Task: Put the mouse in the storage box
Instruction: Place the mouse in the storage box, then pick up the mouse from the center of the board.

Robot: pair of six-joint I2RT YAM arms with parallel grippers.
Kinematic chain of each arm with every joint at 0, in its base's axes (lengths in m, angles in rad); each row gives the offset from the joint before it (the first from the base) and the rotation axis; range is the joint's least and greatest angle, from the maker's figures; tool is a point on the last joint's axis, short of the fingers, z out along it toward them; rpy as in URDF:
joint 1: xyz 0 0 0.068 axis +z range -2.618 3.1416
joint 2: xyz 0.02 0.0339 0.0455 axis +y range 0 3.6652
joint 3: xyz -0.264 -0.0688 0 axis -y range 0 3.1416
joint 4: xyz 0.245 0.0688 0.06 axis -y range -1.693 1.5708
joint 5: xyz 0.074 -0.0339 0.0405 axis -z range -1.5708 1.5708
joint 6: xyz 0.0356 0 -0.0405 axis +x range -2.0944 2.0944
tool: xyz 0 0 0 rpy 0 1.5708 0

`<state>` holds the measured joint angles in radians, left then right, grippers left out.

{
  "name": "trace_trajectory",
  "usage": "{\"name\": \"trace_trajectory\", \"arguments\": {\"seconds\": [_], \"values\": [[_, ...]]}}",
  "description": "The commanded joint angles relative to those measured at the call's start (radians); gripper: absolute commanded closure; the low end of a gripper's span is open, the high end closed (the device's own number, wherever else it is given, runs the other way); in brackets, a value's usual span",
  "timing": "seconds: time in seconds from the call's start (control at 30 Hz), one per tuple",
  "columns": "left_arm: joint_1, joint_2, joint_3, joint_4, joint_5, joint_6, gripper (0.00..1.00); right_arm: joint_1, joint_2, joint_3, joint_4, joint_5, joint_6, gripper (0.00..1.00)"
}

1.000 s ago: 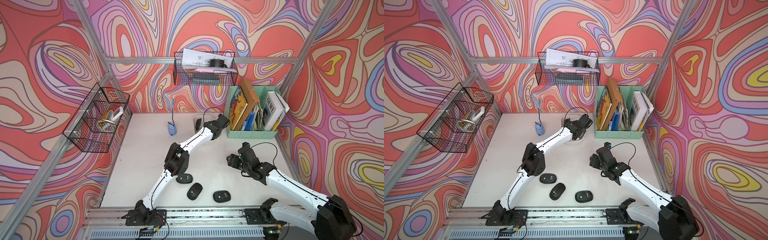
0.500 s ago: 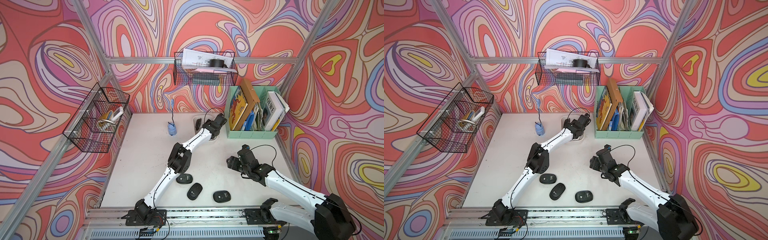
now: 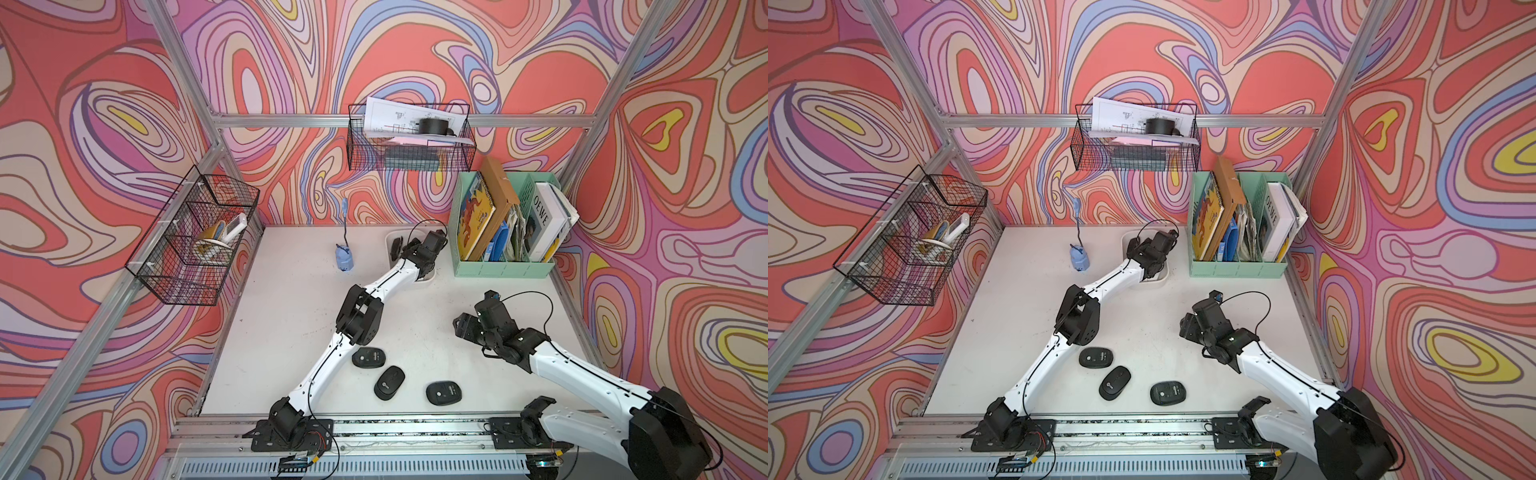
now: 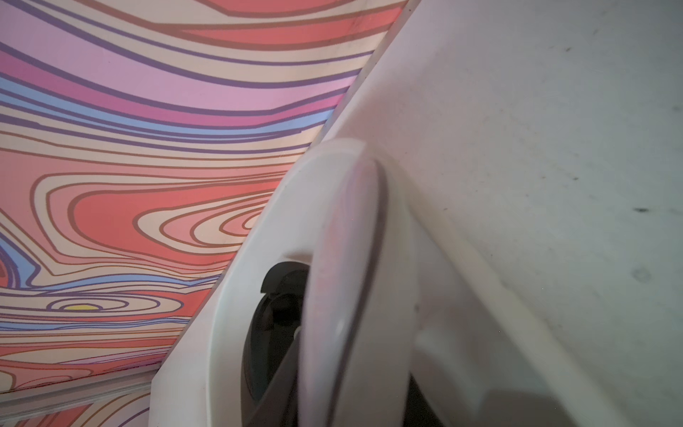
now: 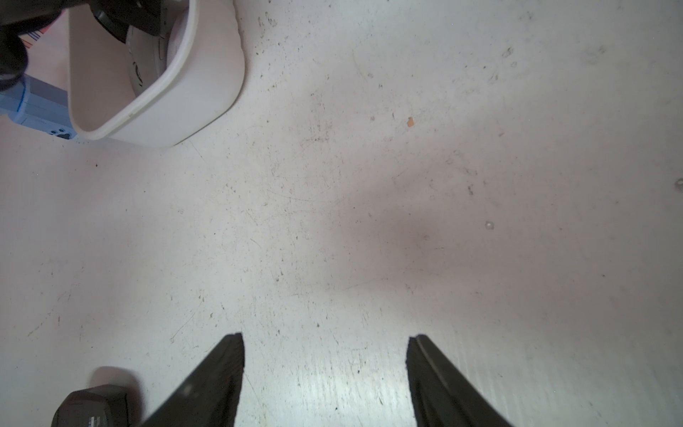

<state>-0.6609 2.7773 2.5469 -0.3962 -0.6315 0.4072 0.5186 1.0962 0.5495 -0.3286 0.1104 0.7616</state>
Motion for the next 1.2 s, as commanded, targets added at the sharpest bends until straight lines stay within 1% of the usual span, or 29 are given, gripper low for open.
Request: {"name": "trace_trajectory", "arguments": {"seconds": [0.0,0.1,0.2,0.27,0.33,0.5,0.6,0.7,0.77,0.9,0.97,1.07,1.17], "values": [[0.010,0.020,0.012,0.019,-0.007,0.018,0.53,0.006,0.015,-0.008,0.015,-0.004,0.009,0.29],[0.011,0.012,0.008,0.015,0.002,0.008,0.41,0.006,0.026,-0.002,0.019,-0.010,0.010,0.29],[0.009,-0.009,-0.007,0.012,0.028,-0.009,0.33,0.006,0.030,0.004,0.020,-0.010,0.014,0.29],[0.007,-0.027,-0.015,0.001,0.043,-0.023,0.32,0.006,0.032,0.008,0.020,-0.010,0.013,0.29],[0.002,-0.055,-0.032,-0.011,0.053,-0.045,0.34,0.006,0.036,0.015,0.016,-0.010,0.013,0.29],[-0.011,-0.190,-0.164,0.013,0.109,-0.115,0.37,0.007,0.049,0.035,0.013,-0.013,0.008,0.29],[-0.013,-0.285,-0.232,-0.005,0.161,-0.185,0.37,0.017,0.057,0.059,-0.001,-0.010,0.000,0.29],[-0.013,-0.386,-0.308,-0.006,0.200,-0.245,0.35,0.047,0.069,0.087,-0.022,0.015,-0.009,0.29],[-0.013,-0.459,-0.364,-0.014,0.227,-0.286,0.32,0.089,0.084,0.114,-0.047,0.042,-0.011,0.29],[-0.008,-0.622,-0.536,-0.019,0.276,-0.393,0.24,0.181,0.109,0.148,-0.090,0.094,-0.007,0.29],[-0.005,-0.728,-0.667,0.006,0.304,-0.462,0.19,0.223,0.115,0.157,-0.117,0.104,-0.001,0.29],[0.002,-0.878,-0.872,0.038,0.349,-0.556,0.16,0.297,0.113,0.173,-0.185,0.137,0.007,0.29],[0.006,-1.009,-1.050,0.034,0.330,-0.666,0.14,0.382,0.112,0.193,-0.272,0.177,0.023,0.29]]}}
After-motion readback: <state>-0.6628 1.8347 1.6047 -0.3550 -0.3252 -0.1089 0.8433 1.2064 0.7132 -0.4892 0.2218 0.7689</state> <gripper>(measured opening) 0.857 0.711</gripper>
